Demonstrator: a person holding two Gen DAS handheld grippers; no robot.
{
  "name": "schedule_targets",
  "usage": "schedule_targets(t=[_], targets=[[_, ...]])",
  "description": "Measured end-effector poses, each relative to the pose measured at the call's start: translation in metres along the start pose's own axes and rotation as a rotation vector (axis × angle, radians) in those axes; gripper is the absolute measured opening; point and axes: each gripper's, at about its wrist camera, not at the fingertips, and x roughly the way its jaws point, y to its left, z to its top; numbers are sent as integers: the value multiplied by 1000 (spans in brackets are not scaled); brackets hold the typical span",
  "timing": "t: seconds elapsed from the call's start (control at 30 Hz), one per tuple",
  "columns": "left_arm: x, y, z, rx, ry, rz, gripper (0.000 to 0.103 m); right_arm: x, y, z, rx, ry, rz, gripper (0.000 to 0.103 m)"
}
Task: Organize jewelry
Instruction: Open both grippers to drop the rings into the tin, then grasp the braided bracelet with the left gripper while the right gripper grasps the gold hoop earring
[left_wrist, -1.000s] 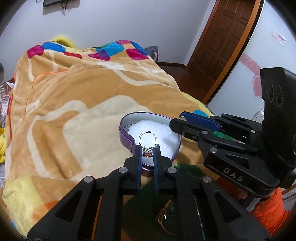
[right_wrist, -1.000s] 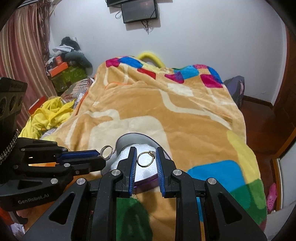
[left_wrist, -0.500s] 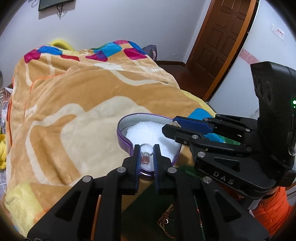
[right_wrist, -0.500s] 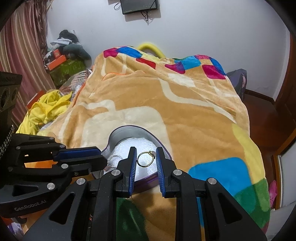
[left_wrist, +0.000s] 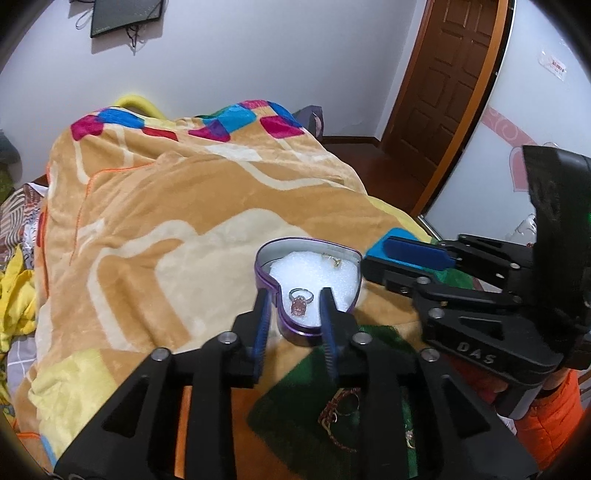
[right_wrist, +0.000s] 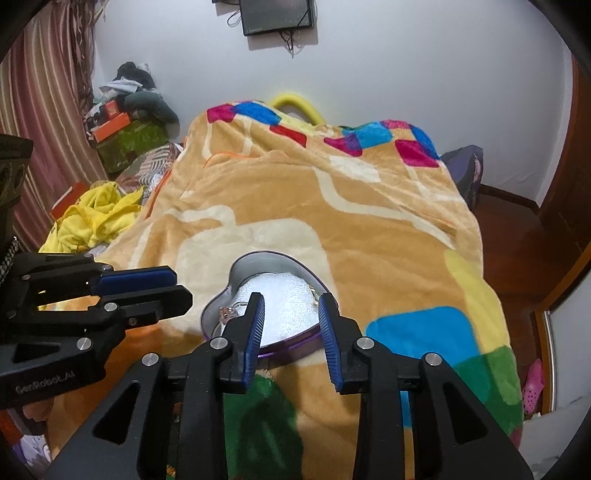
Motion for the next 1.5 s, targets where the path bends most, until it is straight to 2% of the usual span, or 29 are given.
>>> schedule_targets(t=[0.23, 0.47, 0.83, 1.03, 1.17, 1.4, 1.5], targets=[[-21, -3, -8, 7, -9, 12, 34, -29, 8, -8, -10, -41, -35, 28], [-29, -4, -28, 5, 29, 28, 34, -48, 10, -27, -4, -46, -67, 28], [-26, -10, -65, 9, 104, 24, 34, -59, 4, -68, 48, 7, -76, 28], [-16, -16, -80, 1, 145, -4, 34, -57, 5, -86, 72, 37, -67, 28], [-6, -24, -89, 3, 178, -19, 25, -59, 6, -95, 84, 43, -68, 28], [12, -21, -95, -58, 200, -25, 18, -61, 11, -101, 80, 43, -59, 28], [16, -19, -95, -75, 202, -27, 9, -61, 13, -101, 81, 38, -54, 28]])
